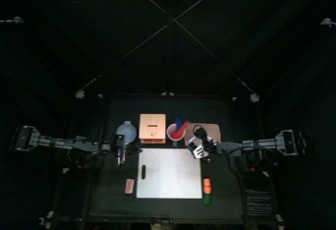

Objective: Place sushi on board then cut the sushi with the knife then place the pieces on the plate
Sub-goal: Place the sushi on the board

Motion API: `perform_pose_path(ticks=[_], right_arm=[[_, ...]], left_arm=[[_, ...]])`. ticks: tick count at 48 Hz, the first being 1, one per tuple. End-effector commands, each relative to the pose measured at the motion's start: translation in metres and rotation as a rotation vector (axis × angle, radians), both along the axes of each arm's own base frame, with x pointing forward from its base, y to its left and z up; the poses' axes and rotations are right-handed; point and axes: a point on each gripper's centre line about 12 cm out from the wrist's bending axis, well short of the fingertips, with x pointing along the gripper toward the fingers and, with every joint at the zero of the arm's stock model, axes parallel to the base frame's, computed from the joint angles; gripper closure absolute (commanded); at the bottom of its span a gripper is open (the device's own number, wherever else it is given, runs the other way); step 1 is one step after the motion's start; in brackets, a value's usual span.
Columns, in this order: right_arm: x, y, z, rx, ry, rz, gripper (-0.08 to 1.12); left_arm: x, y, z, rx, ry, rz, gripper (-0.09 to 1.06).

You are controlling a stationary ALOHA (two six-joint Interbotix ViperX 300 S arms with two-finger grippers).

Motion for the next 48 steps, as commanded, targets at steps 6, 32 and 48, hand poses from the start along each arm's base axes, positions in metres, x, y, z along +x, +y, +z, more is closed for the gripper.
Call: perform_pose_path(ticks=[6, 32, 48], right_arm=[[0.041, 0.03, 0.011, -0.022, -0.041, -0.097, 0.49], [0.118, 0.086, 0.002, 0.048, -0.002, -0.361, 0.49], [0.146, 0.098, -0.011, 0.059, 0.138, -0.503, 0.48]], left_arm=[[0.002, 0.002, 0.004, -0.011, -0.012, 0.012, 0.98], [0.001, 0.002, 0.002, -0.005, -0.007, 0.012, 0.98], [-0.001, 0.002, 0.003, -0.004, -0.012, 0.011, 0.98]])
